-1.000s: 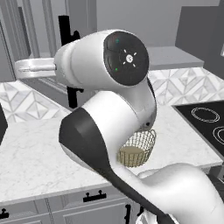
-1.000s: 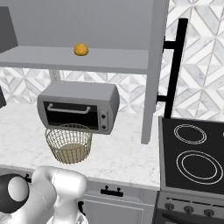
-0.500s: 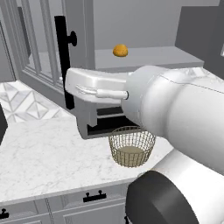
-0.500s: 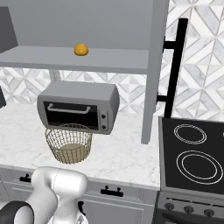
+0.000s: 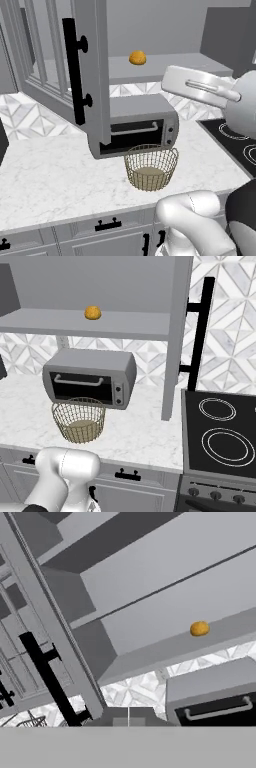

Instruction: Open the cabinet, pick up the bread from the cabinet and place it in the basket. Then move the basket to the dining counter.

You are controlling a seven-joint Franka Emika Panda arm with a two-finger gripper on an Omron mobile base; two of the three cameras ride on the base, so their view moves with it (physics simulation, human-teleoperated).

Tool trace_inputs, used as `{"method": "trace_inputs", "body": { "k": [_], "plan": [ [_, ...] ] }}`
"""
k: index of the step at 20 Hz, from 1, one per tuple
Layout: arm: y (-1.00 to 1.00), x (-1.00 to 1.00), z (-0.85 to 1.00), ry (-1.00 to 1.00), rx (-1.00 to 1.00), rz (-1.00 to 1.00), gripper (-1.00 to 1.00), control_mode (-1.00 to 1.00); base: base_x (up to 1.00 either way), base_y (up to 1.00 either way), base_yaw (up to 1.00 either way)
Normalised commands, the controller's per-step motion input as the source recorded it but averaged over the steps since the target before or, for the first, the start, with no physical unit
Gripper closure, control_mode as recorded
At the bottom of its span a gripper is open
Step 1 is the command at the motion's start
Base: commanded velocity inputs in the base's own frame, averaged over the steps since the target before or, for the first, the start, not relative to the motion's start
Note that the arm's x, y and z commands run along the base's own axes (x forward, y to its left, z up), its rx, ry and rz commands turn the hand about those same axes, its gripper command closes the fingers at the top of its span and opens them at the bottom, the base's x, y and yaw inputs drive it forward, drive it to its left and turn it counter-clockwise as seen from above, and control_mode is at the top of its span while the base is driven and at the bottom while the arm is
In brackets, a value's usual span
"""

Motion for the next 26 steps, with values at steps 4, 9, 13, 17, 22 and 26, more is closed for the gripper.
{"method": "trace_inputs", "body": {
  "k": [4, 9, 13, 17, 22, 26],
  "plan": [
    [-0.18, 0.68, -0.02, 0.02, 0.56, 0.2, 1.0, -1.0, 0.0, 0.0, 0.0],
    [0.22, 0.64, -0.2, 0.2, 0.52, 0.36, 1.0, -1.0, 0.0, 0.0, 0.0],
    [0.41, 0.69, -0.14, 0.24, 0.49, 0.29, 1.0, -1.0, 0.0, 0.0, 0.0],
    [0.46, 0.84, -0.1, 0.39, 0.37, 0.32, 1.0, -1.0, 0.0, 0.0, 0.0],
    [0.86, 0.77, -0.09, 0.4, 0.16, 0.39, 1.0, -1.0, 0.0, 0.0, 0.0],
    [1.0, 0.26, -0.23, 0.16, 0.11, 0.5, 1.0, -1.0, 0.0, 0.0, 0.0]
  ]
}}
